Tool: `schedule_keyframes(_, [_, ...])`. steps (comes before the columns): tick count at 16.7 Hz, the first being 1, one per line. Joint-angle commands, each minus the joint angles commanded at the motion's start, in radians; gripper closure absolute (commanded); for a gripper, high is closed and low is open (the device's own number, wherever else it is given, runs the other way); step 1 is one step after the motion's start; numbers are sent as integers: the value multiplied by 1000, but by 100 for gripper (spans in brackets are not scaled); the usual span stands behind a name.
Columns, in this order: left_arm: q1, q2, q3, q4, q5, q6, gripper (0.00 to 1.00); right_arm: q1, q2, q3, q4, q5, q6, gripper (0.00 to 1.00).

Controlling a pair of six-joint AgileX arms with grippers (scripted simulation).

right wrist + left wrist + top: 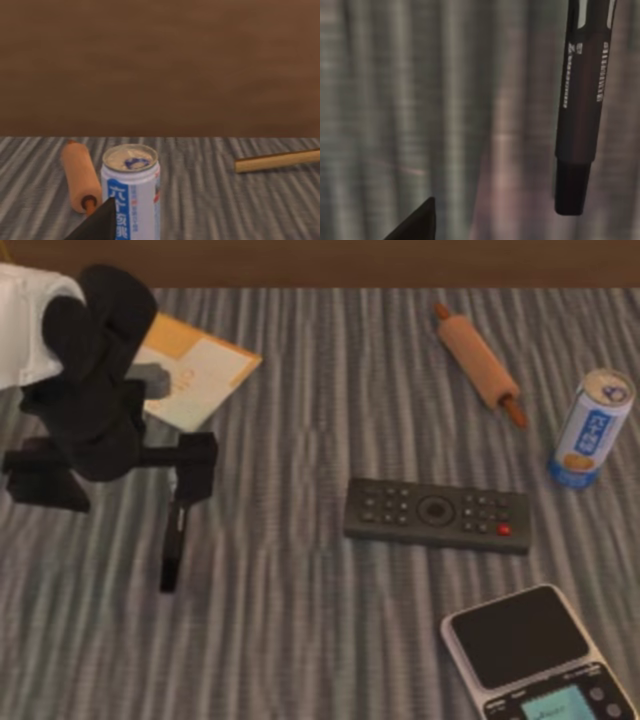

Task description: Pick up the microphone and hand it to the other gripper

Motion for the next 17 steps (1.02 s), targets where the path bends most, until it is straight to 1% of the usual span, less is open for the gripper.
schedule_keyframes(4, [-19,96,80,-44,0,-17,0,0,0,0,0,0,0,0])
schedule_keyframes(11, [-15,105,70,-27,0,-15,0,0,0,0,0,0,0,0])
schedule_keyframes(13, [-16,141,47,30,1,-13,0,0,0,0,0,0,0,0])
schedule_keyframes(17, [-16,248,-21,219,2,-12,0,0,0,0,0,0,0,0])
